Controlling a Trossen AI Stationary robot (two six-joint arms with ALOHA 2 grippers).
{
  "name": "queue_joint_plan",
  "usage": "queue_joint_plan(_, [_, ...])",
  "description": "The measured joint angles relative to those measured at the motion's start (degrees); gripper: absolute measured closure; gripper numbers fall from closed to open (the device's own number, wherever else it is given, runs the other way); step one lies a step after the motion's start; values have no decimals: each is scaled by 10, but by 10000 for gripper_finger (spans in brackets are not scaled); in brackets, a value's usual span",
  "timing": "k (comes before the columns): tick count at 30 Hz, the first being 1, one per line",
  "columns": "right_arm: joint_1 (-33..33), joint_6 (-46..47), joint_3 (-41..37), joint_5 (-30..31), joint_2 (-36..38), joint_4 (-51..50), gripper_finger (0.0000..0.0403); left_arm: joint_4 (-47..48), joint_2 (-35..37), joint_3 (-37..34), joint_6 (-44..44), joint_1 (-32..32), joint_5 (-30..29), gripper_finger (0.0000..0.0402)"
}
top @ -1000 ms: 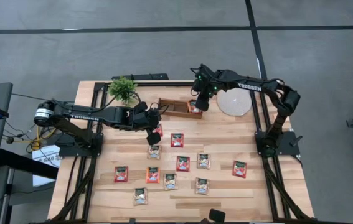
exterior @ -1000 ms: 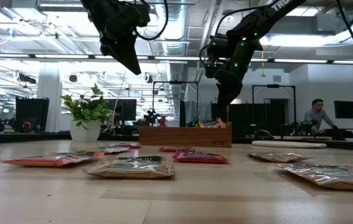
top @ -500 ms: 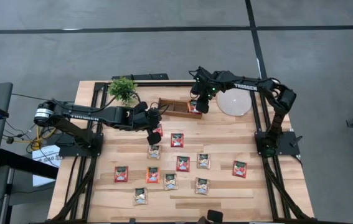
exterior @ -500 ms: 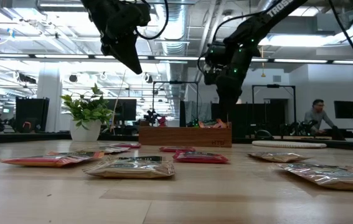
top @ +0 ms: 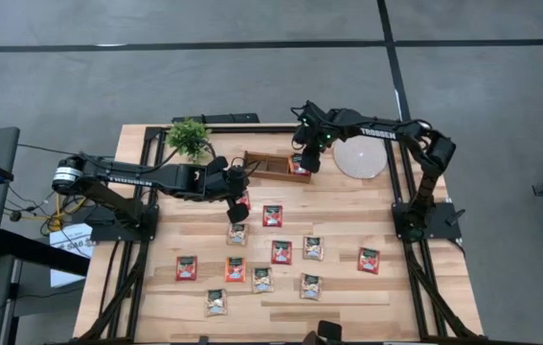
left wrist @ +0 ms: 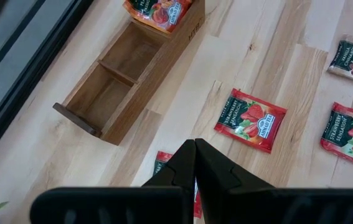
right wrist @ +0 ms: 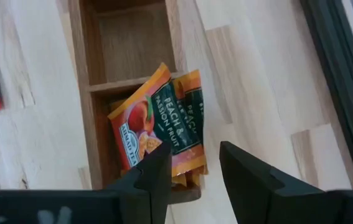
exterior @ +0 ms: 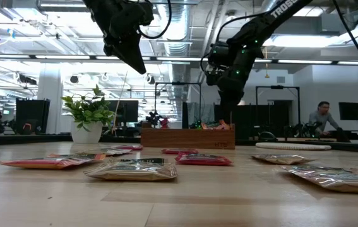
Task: Pick & Place Tea
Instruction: Put the orange tea bag into the right section of the wooden organizer
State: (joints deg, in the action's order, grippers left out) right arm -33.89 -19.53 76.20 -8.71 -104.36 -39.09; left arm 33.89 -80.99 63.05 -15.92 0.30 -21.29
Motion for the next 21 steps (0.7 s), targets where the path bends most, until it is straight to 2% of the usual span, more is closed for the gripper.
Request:
queue_joint_plan(13, [0,-1,0,0,0,5,310,-2,0,0,0,0,0,401])
queue_joint_plan(21, [0,-5,0,0,0,0,317,-2,0,0,0,0,0,401])
